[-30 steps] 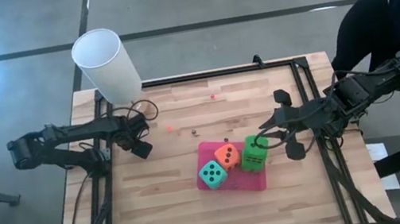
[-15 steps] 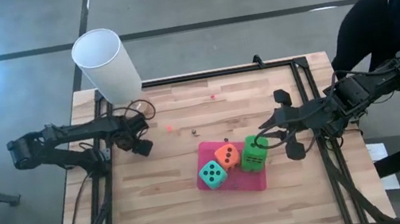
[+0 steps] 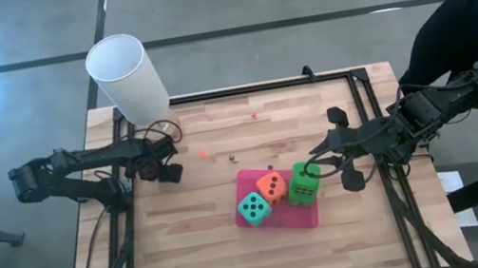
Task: Pick & Place Dice
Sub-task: Put the small violet dice into the pink bin
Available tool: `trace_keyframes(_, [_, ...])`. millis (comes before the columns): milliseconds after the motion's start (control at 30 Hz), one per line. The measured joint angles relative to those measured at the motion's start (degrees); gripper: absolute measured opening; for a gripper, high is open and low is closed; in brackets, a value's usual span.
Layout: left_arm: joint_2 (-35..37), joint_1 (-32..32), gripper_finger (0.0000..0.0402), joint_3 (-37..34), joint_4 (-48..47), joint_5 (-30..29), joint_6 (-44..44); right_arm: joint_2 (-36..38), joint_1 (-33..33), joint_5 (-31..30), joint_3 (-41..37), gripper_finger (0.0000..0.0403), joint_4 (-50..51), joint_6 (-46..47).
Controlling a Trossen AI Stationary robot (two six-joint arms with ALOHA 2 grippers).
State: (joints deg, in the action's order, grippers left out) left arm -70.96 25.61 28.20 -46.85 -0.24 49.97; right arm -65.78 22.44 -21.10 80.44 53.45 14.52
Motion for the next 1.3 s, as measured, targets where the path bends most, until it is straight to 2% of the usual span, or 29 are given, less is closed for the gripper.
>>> trace_keyframes(167, [0.0,0.0,0.0104,-0.08,-0.52,0.26,0.23,-0.01,0.02,0.0,0.0,0.0098,0.0,0.0])
trace_keyframes(367, [0.02,0.0,0.0047,-0.08,-1.13,0.63,0.19,-0.02,0.06,0.0,0.01,0.0089,0.0,-0.19])
trace_keyframes(667, [-0.14,0.0,0.0045,0.89,-1.71,0.55,-1.64,-0.02,0.07,0.0,0.0,0.0097,0.0,-0.22])
trace_keyframes(1033, [-0.11,-0.41,0.0045,16.08,-0.95,1.65,-6.32,-0.02,0.04,-0.02,0.02,0.0084,0.0,-1.66])
trace_keyframes(1300, [-0.07,-5.07,0.0047,27.59,3.1,1.54,-11.38,-0.02,0.04,-0.02,0.0,0.0086,0.0,-1.62])
